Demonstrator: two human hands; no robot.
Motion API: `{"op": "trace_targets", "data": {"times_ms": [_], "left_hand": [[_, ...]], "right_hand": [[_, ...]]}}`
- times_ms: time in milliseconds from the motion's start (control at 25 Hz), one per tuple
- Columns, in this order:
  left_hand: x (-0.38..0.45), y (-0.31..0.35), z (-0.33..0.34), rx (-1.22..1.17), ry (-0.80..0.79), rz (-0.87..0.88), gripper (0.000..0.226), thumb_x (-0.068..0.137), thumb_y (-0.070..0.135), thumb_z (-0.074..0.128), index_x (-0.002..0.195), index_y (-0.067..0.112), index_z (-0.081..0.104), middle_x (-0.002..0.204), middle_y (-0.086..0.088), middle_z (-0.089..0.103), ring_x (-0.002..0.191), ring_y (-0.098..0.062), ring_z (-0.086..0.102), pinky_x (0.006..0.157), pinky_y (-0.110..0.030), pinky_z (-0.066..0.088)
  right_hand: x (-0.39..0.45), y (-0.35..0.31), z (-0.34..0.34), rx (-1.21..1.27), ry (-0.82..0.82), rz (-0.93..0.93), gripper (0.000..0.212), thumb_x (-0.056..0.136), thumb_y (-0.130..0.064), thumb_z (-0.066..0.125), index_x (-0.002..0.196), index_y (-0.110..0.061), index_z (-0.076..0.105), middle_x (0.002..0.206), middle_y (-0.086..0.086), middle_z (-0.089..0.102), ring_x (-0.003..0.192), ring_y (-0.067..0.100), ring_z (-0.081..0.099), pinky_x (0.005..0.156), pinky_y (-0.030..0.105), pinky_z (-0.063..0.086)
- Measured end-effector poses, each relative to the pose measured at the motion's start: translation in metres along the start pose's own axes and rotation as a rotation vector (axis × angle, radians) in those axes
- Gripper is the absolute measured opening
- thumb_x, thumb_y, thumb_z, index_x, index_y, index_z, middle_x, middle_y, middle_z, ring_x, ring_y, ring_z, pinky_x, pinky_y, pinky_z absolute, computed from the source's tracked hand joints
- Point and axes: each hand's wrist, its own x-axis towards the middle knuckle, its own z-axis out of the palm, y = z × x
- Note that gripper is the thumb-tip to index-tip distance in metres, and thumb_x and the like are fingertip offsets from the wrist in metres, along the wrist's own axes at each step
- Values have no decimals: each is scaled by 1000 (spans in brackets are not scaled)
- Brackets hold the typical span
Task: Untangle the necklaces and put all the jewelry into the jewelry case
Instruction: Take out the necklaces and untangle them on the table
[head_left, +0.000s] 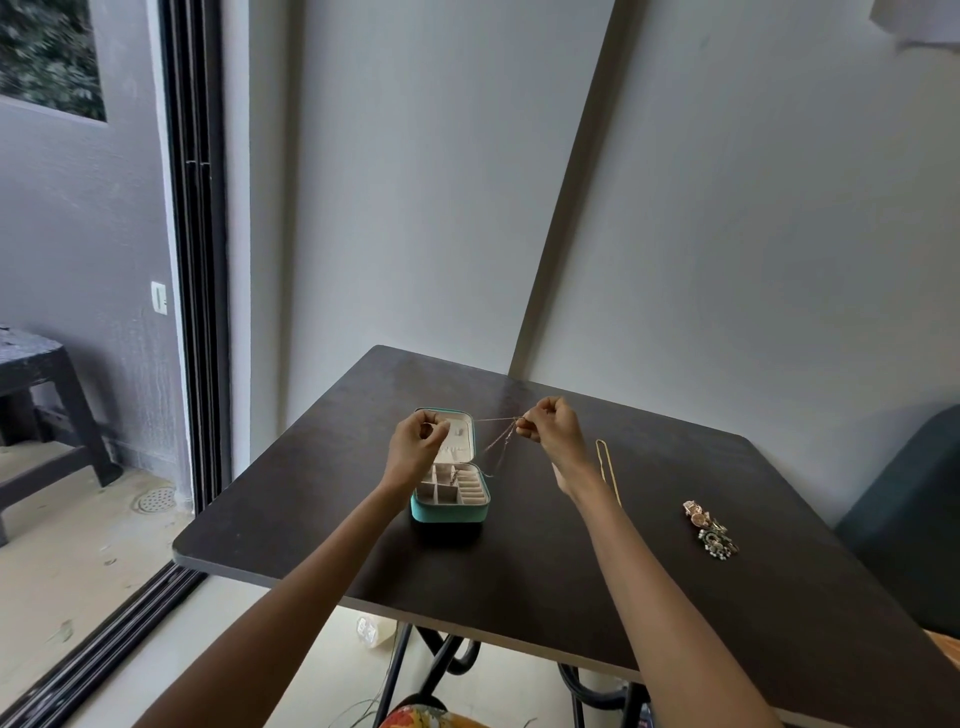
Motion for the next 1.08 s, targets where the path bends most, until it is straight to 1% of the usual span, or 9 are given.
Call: {"op": "trace_targets", "data": {"times_ms": [120, 320, 400, 520, 640, 760, 840, 920, 1080], "left_hand": [[-1, 5, 7, 37, 103, 13, 8, 90, 16, 58, 82, 17, 56, 78, -8, 63, 72, -20, 57, 66, -36, 49], [0, 1, -1, 496, 1, 101, 22, 90, 36, 58, 75, 21, 65, 68, 6, 64, 60, -10, 56, 58, -28, 44], [1, -2, 0, 357, 11, 21, 33, 93, 35, 55, 73, 11, 66, 66, 3, 63, 57, -10, 53, 58, -29, 42], [-1, -2, 4, -99, 68, -202, 33, 93, 29, 55, 68, 8, 60, 60, 0, 50, 55, -11, 41, 53, -25, 33], [-1, -4, 4, -18, 56, -144, 33, 91, 27, 59, 62, 12, 55, 60, 0, 53, 59, -13, 45, 57, -27, 36], [-3, -3, 4, 138, 56, -23, 17, 88, 22, 64, 75, 13, 57, 72, -1, 59, 69, -15, 54, 63, -26, 45], [-3, -3, 6, 226, 66, 50, 6, 85, 19, 67, 86, 17, 61, 89, -1, 59, 86, -16, 57, 80, -34, 49], [-6, -2, 10, 341, 88, 113, 4, 84, 23, 68, 87, 22, 65, 103, 1, 55, 101, -13, 51, 93, -36, 35], [-15, 11, 22, 407, 50, 200, 8, 82, 32, 69, 85, 25, 72, 110, 6, 58, 109, -8, 48, 89, -29, 19]], "right_hand": [[-2, -1, 5, 117, -44, 52, 18, 92, 3, 42, 81, -12, 44, 72, 8, 54, 65, 17, 57, 71, 29, 51], [-3, -12, 2, 307, -79, 159, 20, 93, 4, 39, 83, -13, 40, 68, 6, 46, 55, 14, 49, 49, 23, 46], [-4, -13, 3, 265, -91, 181, 21, 92, 4, 38, 84, -15, 40, 68, 3, 42, 51, 10, 42, 42, 18, 35], [-6, -8, 4, 178, -122, 162, 22, 91, 5, 37, 84, -15, 41, 68, 2, 41, 53, 9, 41, 44, 19, 31], [-6, -3, 4, 97, -108, 113, 20, 91, 3, 38, 83, -14, 43, 71, 3, 46, 60, 12, 48, 53, 23, 39], [-4, 0, 4, 83, -130, 105, 20, 92, 3, 38, 83, -14, 43, 70, 4, 47, 60, 13, 49, 53, 22, 43], [-3, 2, 7, 42, -159, 106, 19, 92, 3, 40, 84, -14, 44, 70, 4, 49, 61, 13, 51, 55, 22, 43], [-3, 4, 10, 9, -183, 103, 18, 92, 2, 43, 84, -14, 44, 71, 4, 51, 63, 13, 52, 55, 22, 44], [-3, 13, 13, -17, -211, 96, 14, 92, 0, 47, 88, -14, 44, 75, 5, 52, 66, 12, 53, 59, 22, 45]]}}
